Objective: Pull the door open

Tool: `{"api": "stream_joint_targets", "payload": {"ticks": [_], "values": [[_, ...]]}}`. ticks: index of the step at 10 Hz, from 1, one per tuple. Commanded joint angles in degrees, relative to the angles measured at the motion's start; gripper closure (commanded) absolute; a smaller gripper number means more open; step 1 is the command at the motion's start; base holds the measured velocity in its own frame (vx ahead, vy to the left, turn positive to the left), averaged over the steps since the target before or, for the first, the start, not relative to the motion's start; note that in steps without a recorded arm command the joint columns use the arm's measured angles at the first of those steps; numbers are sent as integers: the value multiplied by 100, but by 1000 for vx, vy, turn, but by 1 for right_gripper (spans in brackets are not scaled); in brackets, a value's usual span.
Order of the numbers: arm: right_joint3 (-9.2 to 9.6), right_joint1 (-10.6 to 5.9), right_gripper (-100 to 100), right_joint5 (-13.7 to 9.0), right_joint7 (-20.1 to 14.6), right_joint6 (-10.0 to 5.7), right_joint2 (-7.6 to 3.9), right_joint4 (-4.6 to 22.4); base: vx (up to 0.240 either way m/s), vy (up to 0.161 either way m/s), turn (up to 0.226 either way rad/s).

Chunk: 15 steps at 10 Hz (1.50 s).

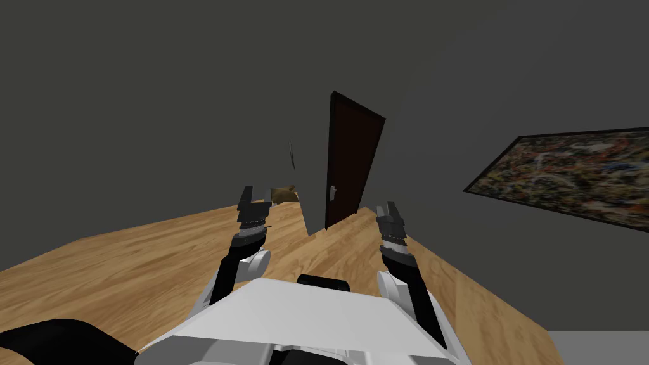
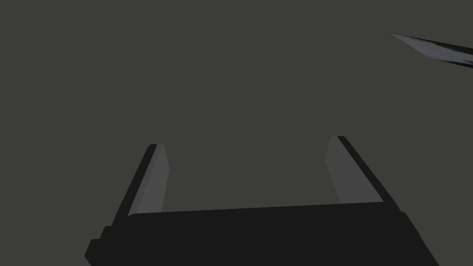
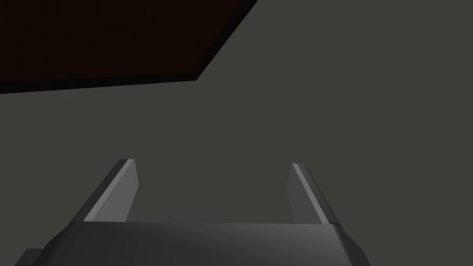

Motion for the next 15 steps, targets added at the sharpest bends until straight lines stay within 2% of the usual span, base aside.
{"api": "stream_joint_targets", "payload": {"ticks": [1, 2, 3, 7, 15], "values": [[-23, -49, -100, 199, 109, -27, -44, 145, 29, -112, 113], [-32, -67, -100, 272, 149, -37, -59, 198, 113, -12, 51], [-55, -115, -100, 465, 255, -63, -92, 339, 158, -3, 64], [-112, -236, -100, 956, 524, -130, -160, 696, 117, -16, 72], [-267, -563, -100, 2269, 1250, -312, -238, 1657, 91, -43, 88]]}}
